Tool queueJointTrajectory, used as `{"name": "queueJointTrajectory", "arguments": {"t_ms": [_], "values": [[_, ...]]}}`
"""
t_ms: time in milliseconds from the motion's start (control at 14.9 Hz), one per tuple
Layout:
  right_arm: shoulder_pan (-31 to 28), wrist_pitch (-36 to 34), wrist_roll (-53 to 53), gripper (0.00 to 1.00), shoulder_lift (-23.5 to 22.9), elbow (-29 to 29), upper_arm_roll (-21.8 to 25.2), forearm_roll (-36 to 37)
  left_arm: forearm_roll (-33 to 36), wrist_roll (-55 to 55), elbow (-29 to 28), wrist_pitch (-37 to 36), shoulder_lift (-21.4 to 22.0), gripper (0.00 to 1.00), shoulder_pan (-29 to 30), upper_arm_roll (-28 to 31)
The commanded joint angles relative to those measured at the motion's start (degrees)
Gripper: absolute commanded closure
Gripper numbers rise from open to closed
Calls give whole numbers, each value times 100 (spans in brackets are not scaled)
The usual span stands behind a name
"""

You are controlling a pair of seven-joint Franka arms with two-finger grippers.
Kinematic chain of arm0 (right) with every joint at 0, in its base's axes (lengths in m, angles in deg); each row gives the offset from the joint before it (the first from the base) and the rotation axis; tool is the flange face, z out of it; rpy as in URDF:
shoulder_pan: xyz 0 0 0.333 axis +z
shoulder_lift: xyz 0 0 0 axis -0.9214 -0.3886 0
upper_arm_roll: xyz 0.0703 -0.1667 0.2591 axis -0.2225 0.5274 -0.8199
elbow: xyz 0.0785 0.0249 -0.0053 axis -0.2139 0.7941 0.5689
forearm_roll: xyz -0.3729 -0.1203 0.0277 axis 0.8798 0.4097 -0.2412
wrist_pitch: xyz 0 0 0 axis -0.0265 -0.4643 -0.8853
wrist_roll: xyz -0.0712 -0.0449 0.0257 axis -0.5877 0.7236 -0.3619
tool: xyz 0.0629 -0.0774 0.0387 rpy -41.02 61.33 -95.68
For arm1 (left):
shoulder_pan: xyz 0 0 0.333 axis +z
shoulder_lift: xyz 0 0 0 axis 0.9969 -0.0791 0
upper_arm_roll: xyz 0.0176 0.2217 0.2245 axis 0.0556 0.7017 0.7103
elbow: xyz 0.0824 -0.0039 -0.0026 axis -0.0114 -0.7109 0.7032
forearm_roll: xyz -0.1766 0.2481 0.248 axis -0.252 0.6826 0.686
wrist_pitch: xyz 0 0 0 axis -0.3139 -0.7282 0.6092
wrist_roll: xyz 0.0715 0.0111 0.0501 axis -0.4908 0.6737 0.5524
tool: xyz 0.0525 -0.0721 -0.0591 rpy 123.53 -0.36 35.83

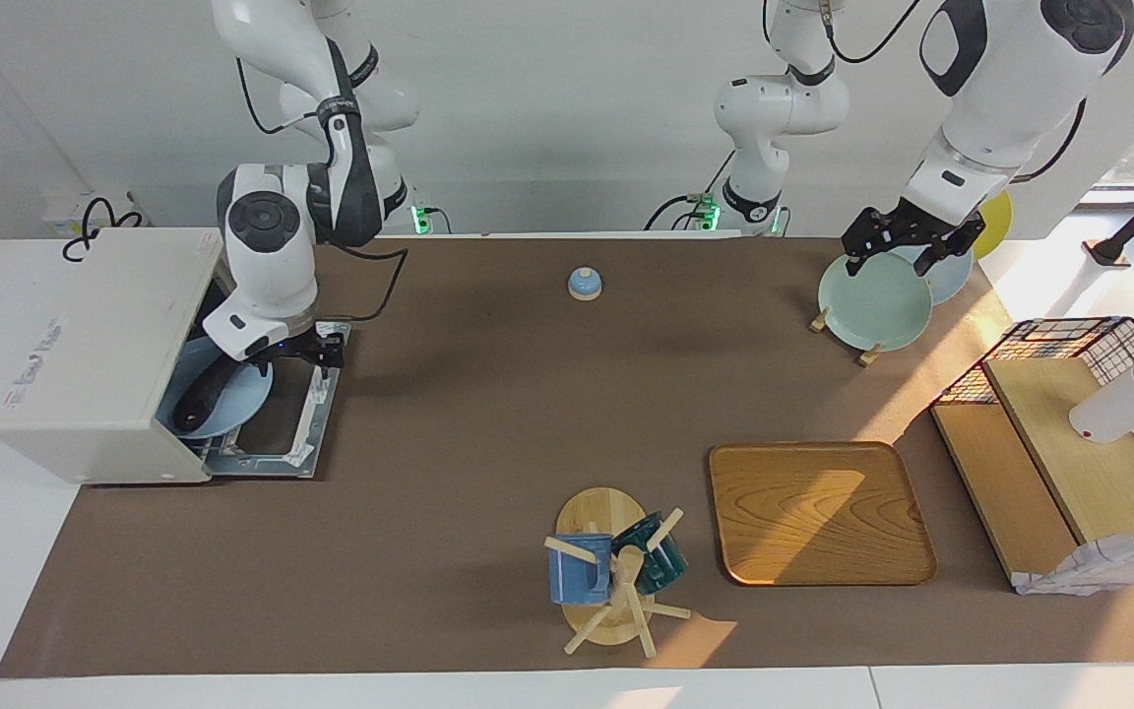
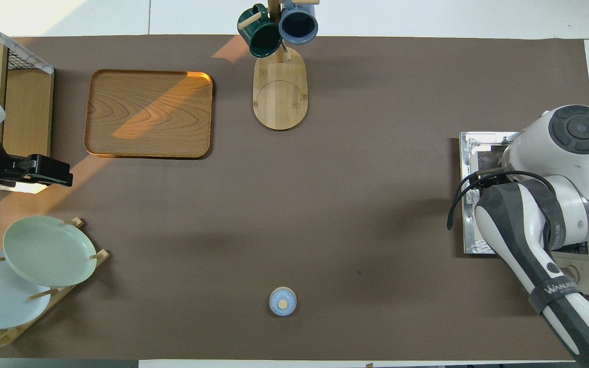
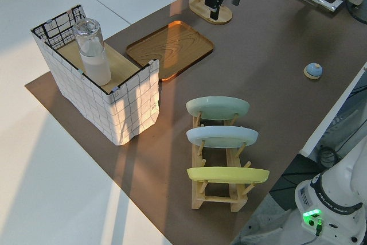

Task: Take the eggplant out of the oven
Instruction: 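Pull the toaster oven door open with the right gripper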

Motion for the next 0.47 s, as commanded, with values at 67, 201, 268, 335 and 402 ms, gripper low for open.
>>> {"name": "queueJointTrajectory", "arguments": {"t_ms": [67,201,268,335,402], "values": [[-216,704,246,37,224,604,-48,101,-34,-20,-32,-74,102,0,57,-21],[-295,776,369,58,242,667,-48,101,-34,-20,-32,-56,102,0,57,-21],[-296,768,457,82,251,668,-48,101,-34,-20,-32,-56,102,0,57,-21],[-287,768,544,100,251,668,-39,118,-34,-20,-32,-56,102,0,57,-21],[-287,733,632,100,251,668,-39,118,-34,-20,-32,-56,102,0,65,-21]]}}
